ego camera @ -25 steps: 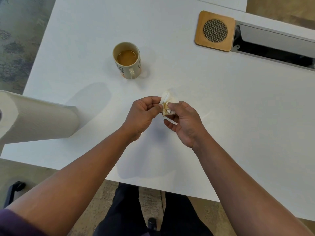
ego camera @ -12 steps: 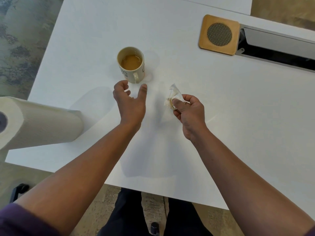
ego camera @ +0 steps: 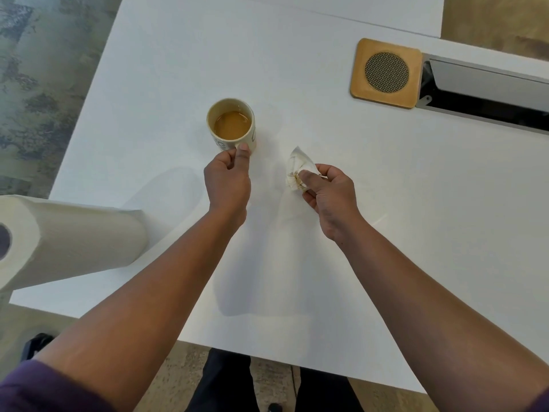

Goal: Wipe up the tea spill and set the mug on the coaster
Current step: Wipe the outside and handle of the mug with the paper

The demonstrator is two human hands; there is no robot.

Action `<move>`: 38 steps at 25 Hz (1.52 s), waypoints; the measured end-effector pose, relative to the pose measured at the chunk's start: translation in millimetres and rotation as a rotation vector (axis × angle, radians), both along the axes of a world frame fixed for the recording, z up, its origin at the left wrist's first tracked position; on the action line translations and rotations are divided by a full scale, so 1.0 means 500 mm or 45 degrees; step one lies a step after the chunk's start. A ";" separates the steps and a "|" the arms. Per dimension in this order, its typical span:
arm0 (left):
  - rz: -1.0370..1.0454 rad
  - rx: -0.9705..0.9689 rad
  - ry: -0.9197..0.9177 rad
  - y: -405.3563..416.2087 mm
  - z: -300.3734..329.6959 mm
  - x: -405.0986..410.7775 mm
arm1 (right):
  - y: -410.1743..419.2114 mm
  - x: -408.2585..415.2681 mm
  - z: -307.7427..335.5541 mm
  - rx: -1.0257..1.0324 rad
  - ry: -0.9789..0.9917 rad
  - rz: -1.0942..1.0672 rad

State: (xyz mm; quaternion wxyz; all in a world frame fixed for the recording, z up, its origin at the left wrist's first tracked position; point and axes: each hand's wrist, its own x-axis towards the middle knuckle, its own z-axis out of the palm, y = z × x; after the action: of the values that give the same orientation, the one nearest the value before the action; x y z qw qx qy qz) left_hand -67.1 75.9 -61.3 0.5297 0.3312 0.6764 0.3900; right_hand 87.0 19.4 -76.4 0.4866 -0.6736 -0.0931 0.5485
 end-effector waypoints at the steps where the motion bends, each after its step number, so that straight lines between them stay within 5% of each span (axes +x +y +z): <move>1: -0.015 -0.023 -0.019 0.003 0.001 0.000 | 0.004 0.000 -0.001 -0.003 0.003 0.007; 11: 0.023 0.003 -0.238 -0.002 -0.007 -0.032 | 0.034 -0.001 -0.017 0.043 -0.120 0.058; 24: 0.044 0.158 -0.163 -0.009 0.032 -0.160 | 0.196 -0.055 -0.030 0.338 -1.487 0.842; 31: 0.085 0.152 -0.128 -0.006 0.040 -0.190 | 0.286 -0.104 -0.050 0.224 -1.876 1.037; 38: 0.090 0.166 -0.121 0.001 0.047 -0.197 | 0.297 -0.180 -0.053 0.353 -2.009 1.454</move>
State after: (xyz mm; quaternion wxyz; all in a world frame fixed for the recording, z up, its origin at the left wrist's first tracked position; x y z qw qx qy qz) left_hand -165.5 76.2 -37.6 0.5243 0.3220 0.6350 0.4671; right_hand -3.2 167.8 -102.9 0.0215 -0.6373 -0.7663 0.0782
